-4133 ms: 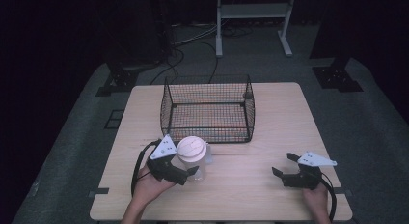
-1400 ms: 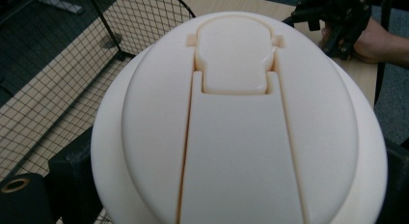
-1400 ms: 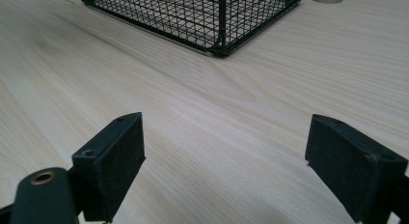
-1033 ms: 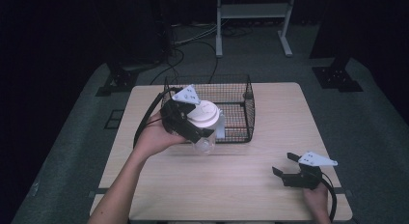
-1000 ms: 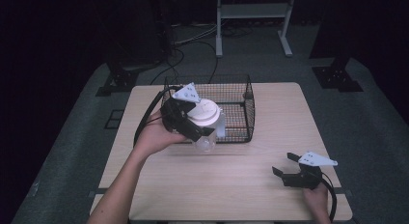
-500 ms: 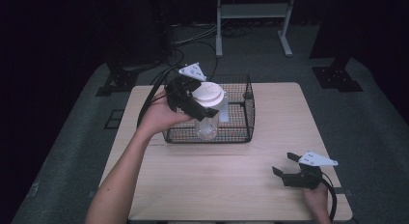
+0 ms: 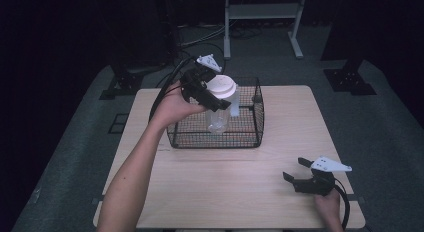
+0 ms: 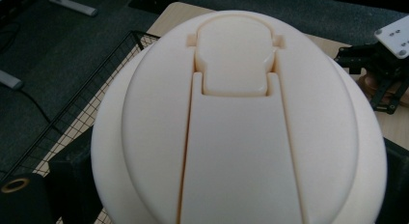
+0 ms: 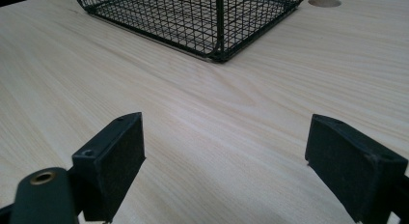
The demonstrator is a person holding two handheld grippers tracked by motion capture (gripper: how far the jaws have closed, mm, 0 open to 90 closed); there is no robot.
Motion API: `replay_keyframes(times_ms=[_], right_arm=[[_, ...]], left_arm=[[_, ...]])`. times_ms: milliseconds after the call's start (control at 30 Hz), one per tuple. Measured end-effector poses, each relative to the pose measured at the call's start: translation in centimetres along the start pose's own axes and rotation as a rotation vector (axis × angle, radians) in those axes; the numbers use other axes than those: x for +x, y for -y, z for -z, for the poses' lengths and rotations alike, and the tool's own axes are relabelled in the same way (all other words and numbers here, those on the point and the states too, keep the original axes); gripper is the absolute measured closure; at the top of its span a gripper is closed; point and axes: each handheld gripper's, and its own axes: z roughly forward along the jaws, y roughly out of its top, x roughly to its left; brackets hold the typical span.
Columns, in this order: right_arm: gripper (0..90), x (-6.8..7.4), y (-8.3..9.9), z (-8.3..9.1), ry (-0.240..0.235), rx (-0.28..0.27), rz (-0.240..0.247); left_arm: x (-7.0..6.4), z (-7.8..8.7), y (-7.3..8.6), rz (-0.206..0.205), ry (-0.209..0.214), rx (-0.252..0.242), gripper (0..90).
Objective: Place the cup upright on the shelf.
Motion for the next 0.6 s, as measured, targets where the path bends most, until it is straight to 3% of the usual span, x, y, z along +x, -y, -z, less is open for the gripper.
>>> replay_keyframes(times_ms=[267,600], right_arm=[[12.9,-0.1,0.0,0.1,-0.003,-0.006,-0.012],[12.9,-0.1,0.0,0.1,-0.008,-0.014,-0.015]], left_arm=[[1.2,-1.5,-0.7,0.016,-0.001,0.008,5.1],[3.3,-4.4,-0.6,0.065,-0.003,0.006,5.1]])
